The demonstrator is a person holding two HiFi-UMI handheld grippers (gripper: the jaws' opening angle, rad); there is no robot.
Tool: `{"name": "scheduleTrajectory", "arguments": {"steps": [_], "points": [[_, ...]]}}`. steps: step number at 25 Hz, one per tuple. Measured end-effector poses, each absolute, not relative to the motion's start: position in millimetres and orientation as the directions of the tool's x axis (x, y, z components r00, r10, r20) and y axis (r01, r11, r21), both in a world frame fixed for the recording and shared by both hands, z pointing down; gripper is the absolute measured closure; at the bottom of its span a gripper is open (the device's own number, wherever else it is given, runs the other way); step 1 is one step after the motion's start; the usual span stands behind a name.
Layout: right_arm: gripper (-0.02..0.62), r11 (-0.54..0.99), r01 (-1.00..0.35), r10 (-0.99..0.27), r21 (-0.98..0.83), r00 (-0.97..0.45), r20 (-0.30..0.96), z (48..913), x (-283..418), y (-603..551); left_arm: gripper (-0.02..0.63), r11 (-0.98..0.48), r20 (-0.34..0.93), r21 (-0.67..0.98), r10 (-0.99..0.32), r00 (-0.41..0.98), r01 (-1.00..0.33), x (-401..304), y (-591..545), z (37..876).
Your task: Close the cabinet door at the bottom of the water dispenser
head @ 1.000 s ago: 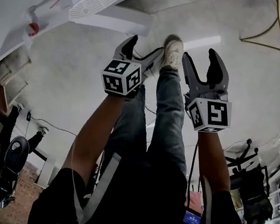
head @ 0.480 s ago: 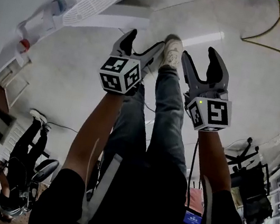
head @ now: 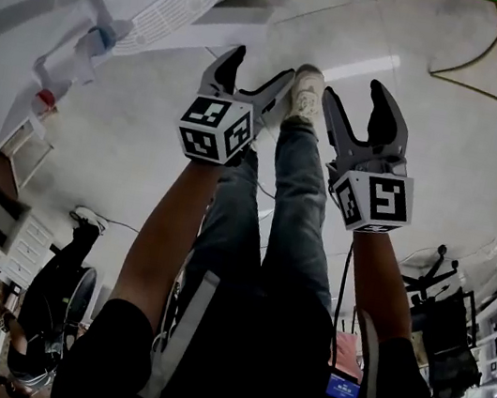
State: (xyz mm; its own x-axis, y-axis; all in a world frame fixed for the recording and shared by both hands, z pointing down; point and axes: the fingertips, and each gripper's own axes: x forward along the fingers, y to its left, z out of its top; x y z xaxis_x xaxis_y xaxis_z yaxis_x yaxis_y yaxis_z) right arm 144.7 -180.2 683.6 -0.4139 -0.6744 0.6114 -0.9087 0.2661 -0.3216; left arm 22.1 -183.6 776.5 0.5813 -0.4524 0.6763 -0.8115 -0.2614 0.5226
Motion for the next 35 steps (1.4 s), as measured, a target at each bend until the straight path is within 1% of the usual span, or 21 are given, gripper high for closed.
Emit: {"name": "scheduleTrajectory", "arguments": {"steps": [5,17,35], "points": [[0.293,0.279,-0.906,-0.675,-0.317,-0.42,0.606,684,145,-187,0.186,-0.263,0.676,0.513,-0.463,0.573,-0.817,20,-194,776],[0.293,0.243,-0.917,-0.679,-0.315,-0.393,0.62,692,165,-203,0.186,-0.277,0.678,0.495,-0.47,0.565,-0.824,24,-225,779],[0.295,0.266,-0.907,-0.667,-0.327,-0.418,0.616,696,166,-224,0.184,-0.261,0.689,0.475,-0.484,0.539,-0.841,21,-260,781]]}}
